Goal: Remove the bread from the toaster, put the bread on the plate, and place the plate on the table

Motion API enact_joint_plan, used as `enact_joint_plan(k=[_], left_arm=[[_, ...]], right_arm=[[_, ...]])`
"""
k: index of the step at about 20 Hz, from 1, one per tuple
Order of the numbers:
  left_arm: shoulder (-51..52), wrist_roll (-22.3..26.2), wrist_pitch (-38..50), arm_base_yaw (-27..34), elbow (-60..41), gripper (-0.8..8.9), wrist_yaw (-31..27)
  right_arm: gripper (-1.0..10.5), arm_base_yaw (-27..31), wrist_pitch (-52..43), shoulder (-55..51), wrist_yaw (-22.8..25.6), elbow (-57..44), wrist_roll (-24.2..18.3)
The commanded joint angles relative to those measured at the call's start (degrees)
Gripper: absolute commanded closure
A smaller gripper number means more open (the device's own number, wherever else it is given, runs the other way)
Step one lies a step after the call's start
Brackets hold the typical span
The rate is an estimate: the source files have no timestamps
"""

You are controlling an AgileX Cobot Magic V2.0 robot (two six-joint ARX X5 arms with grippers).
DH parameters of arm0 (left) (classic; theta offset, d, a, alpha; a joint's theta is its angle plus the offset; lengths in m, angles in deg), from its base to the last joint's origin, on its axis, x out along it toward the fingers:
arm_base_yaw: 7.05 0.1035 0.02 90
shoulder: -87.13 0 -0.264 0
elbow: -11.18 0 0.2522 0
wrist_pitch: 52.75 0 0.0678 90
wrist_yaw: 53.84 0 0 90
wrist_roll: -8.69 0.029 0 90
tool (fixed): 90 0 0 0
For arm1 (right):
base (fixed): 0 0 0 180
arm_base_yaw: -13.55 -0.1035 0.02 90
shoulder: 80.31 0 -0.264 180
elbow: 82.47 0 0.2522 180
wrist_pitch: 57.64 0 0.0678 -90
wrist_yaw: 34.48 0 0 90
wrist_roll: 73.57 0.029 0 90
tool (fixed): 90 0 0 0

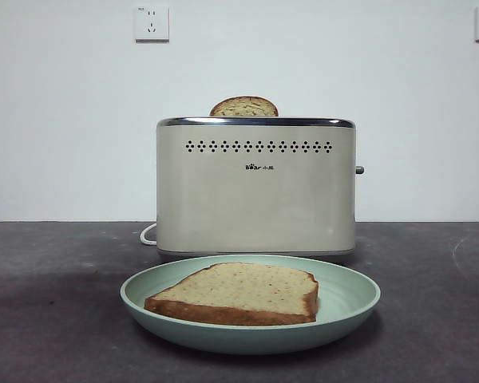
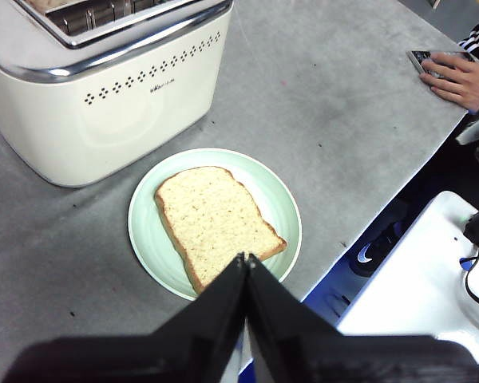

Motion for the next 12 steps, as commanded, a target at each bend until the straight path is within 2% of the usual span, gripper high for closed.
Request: enact_joint_plan(k=[1, 12], left_arm=[[0.13, 0.66, -0.07, -0.20, 0.15, 8.21, -0.09], [0.13, 0.66, -0.26, -0.20, 0.15, 8.18, -0.11]], right_arm=[[9.6, -0.13, 0.07, -0.02, -0.07, -0.07, -0.46], [9.5, -0.11, 0.07, -0.15, 0.17, -0.07, -0.04]])
